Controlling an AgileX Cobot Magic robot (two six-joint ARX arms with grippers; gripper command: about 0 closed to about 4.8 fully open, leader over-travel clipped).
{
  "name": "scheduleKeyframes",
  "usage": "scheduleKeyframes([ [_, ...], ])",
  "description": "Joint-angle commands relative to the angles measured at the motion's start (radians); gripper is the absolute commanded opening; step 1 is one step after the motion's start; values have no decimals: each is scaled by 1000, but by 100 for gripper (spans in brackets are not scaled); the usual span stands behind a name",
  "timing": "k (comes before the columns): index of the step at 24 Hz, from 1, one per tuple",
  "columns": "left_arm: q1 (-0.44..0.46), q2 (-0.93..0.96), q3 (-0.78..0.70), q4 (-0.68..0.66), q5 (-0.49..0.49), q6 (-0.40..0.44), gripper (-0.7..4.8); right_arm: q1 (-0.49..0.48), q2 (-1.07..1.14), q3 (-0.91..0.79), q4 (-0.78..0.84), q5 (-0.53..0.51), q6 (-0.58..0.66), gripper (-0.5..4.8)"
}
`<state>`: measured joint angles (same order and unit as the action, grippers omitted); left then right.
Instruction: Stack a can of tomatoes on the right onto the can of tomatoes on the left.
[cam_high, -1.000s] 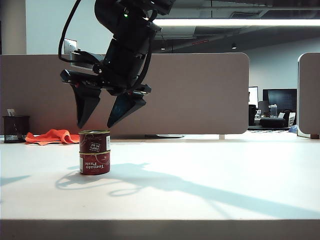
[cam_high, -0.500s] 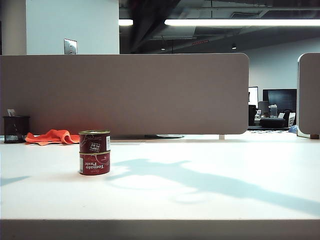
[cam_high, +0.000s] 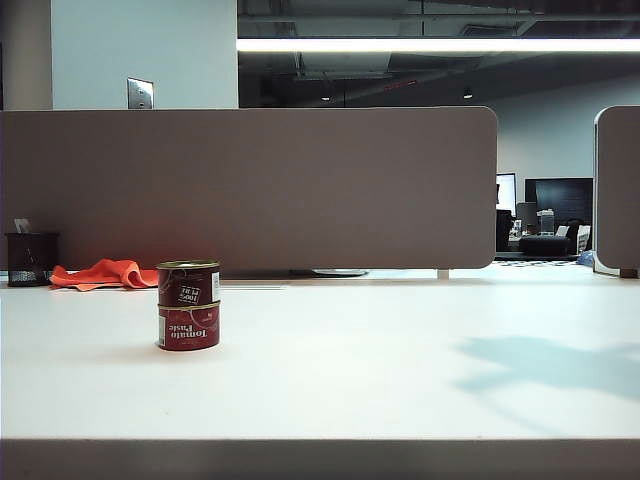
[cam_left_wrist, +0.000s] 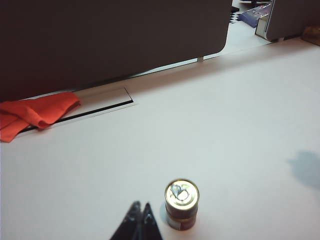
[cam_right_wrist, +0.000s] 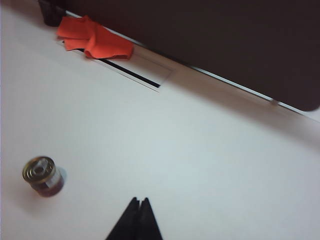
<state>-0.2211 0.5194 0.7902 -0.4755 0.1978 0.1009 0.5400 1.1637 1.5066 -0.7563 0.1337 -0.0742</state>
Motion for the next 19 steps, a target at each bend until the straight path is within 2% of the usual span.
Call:
scheduleKeyframes([
  [1,2,-107,-67,21,-13,-8,-5,-21,-171,-133,22,17,3,-6],
  [3,2,-177,-108,26,-48,-8,-5,-25,-280,-214,36,61,3,-6],
  [5,2,-230,-151,49,-57,-7,-5,-25,-400,-311,82,154,11,-6],
  [6,3,-262,-192,59,-100,-6,-5,-25,-518,-426,176,278,30,-6],
  [8,3,-269,-238,63,-153,-8,-2,-27,-617,-542,303,368,28,-6],
  [10,2,-267,-282,68,-156,-32,-2,-34,-729,-693,442,435,-16,-6],
  [11,2,-263,-315,85,-156,-58,-3,-42,-799,-798,473,387,-80,-6],
  [13,2,-263,-377,149,-156,-60,-4,-44,-884,-931,474,265,-75,-6],
  [16,3,-264,-464,282,-161,-63,-4,-44,-929,-1038,507,204,-71,-6],
  [19,3,-264,-563,432,-149,-115,-4,-44,-977,-1174,624,204,-71,-6],
])
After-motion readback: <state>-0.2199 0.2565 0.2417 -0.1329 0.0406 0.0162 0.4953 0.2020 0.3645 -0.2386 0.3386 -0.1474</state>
